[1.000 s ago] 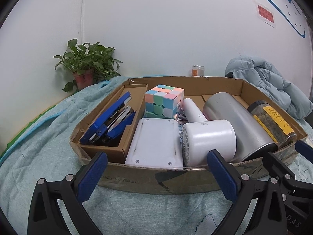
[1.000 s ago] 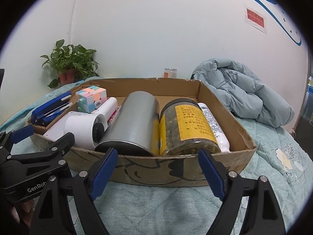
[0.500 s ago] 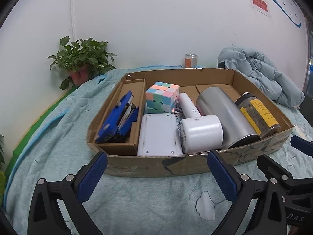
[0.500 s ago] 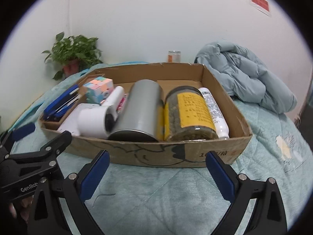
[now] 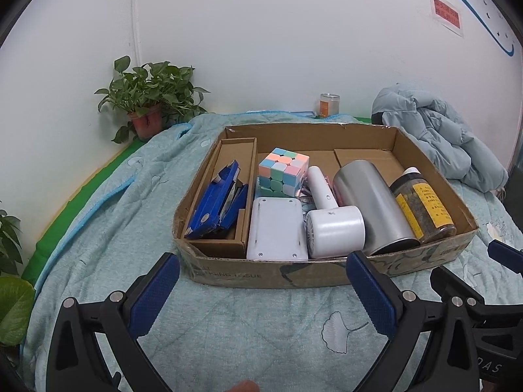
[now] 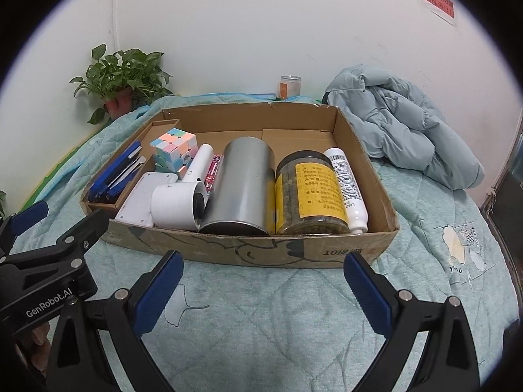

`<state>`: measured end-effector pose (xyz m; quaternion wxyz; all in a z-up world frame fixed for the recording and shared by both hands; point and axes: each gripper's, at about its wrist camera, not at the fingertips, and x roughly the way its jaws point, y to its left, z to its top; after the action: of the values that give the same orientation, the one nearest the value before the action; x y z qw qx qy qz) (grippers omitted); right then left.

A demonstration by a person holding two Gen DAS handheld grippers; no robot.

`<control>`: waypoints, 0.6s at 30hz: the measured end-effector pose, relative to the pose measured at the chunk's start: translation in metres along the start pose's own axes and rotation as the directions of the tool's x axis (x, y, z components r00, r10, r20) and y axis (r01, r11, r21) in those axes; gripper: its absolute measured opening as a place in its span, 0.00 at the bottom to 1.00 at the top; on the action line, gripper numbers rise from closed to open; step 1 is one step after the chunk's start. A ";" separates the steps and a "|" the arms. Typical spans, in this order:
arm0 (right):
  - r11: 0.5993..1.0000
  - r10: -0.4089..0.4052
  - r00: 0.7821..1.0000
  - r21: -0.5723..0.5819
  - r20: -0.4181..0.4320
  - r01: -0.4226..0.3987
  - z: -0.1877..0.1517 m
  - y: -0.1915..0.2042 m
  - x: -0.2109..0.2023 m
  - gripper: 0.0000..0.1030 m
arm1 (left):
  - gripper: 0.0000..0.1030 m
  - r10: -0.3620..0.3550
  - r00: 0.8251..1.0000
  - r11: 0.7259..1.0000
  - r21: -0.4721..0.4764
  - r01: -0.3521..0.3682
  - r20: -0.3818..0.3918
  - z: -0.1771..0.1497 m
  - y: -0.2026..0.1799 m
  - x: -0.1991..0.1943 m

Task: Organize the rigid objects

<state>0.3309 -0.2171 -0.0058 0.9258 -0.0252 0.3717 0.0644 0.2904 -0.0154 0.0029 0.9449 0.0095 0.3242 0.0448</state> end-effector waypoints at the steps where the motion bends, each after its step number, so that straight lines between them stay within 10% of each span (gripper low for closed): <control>1: 1.000 -0.001 1.000 -0.001 -0.002 0.001 0.000 0.000 -0.001 0.95 | 1.00 -0.003 1.000 1.000 -0.001 0.003 0.000 0.000 0.000 0.000; 18: 1.000 -0.007 1.000 -0.018 -0.002 0.007 -0.003 0.001 -0.010 0.95 | 1.00 -0.003 1.000 1.000 0.000 0.003 -0.003 -0.003 0.002 -0.009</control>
<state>0.3216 -0.2173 -0.0016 0.9253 -0.0349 0.3721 0.0642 0.2813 -0.0144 0.0058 0.9444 0.0090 0.3258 0.0434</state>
